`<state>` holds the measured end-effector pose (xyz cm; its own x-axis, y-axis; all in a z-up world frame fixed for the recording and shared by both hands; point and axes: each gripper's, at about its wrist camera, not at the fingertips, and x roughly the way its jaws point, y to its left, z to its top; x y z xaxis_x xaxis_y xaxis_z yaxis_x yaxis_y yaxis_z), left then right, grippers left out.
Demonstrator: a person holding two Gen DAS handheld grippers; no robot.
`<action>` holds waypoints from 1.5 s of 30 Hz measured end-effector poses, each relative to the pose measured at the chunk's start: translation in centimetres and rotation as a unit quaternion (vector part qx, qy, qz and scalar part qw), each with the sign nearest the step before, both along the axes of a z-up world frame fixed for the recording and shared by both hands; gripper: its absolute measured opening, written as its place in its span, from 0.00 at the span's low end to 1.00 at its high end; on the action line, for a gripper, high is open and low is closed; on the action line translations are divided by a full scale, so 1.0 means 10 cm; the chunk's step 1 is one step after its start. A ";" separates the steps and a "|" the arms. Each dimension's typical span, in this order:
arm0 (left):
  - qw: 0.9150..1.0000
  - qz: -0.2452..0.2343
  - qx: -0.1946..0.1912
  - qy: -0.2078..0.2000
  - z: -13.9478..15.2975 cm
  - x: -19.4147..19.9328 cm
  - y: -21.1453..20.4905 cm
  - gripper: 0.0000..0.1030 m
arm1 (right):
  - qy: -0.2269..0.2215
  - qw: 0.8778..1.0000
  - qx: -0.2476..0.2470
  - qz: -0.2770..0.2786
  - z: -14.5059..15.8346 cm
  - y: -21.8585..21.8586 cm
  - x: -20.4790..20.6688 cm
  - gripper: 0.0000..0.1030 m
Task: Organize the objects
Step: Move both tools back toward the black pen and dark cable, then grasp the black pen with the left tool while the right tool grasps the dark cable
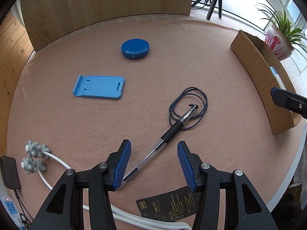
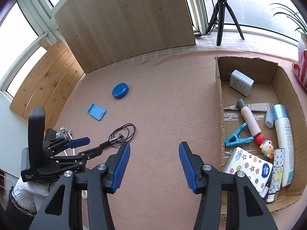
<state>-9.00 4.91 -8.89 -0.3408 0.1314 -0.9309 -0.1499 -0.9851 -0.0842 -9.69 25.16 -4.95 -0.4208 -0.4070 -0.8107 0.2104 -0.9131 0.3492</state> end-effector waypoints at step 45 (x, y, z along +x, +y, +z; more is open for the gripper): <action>0.986 0.111 0.124 0.010 -0.10 0.02 -0.40 0.11 | -0.025 0.976 0.172 0.128 -0.65 -1.26 -0.57 0.03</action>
